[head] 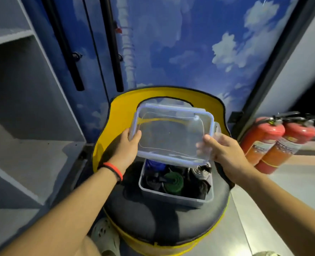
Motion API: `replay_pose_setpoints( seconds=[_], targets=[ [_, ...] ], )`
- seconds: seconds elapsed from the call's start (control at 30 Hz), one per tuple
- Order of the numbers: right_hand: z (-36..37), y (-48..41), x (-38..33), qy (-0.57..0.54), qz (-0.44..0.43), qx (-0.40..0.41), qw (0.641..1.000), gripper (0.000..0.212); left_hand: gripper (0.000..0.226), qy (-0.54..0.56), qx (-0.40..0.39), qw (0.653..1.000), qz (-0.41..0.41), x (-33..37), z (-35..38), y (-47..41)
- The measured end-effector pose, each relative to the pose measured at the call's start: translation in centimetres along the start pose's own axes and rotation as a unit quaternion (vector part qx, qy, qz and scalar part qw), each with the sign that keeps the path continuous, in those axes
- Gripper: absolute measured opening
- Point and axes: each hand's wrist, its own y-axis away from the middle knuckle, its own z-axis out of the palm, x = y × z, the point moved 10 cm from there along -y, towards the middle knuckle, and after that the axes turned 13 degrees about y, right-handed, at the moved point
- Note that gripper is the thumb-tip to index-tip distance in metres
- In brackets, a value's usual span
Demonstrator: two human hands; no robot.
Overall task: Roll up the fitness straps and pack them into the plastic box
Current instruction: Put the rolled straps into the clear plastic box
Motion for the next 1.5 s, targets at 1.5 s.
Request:
replay_pose_setpoints(
  seconds=[1.5],
  targets=[
    [-0.4, -0.8, 14.6, 0.320, 0.150, 0.010, 0.935, 0.054, 0.038, -0.043, 0.037, 0.997, -0.062, -8.2, 2.0, 0.3]
  ],
)
